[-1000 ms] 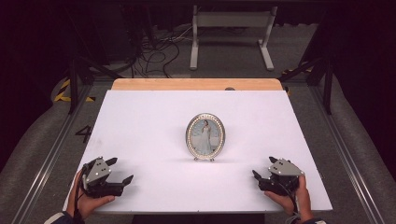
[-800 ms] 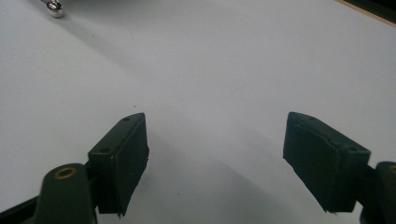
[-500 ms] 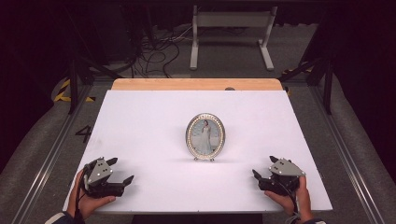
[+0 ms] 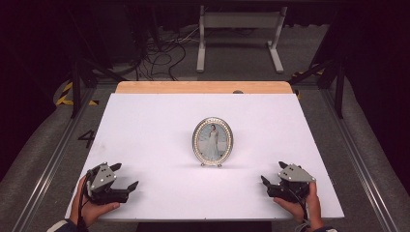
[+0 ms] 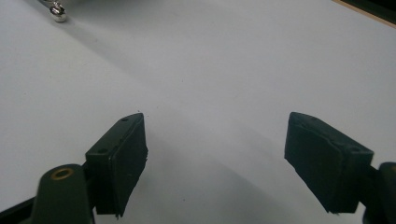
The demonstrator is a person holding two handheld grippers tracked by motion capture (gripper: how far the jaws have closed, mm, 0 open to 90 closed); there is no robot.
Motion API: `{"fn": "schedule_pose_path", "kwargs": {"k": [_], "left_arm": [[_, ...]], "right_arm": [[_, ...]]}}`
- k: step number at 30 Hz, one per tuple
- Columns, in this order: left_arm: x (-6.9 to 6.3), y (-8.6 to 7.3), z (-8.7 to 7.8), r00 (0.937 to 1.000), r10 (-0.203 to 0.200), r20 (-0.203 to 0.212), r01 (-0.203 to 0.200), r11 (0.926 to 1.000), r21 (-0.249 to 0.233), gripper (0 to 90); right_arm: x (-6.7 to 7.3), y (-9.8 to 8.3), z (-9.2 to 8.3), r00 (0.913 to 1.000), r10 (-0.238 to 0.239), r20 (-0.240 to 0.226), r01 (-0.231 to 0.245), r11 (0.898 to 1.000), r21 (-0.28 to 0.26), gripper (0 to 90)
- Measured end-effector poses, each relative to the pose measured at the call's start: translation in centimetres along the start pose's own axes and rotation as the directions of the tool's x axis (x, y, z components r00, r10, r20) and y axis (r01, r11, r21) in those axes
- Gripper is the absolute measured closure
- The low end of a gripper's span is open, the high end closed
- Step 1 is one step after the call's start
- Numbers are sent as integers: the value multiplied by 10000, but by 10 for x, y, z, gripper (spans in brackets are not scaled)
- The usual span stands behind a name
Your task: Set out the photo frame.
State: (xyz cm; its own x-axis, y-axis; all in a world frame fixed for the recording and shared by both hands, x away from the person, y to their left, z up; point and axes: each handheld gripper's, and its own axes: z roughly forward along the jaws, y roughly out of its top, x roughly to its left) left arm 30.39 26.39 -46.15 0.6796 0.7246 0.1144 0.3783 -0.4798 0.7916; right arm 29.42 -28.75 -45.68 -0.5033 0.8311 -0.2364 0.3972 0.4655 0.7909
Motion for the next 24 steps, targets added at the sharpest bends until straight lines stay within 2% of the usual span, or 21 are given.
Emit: {"fn": "schedule_pose_path", "kwargs": {"k": [24], "left_arm": [[1, 2, 3, 10000, 81, -41, -80, 10000, 2, 140]], "right_arm": [[-2, -1, 0, 10000, 44, 23, -44, 10000, -21, 208]]}}
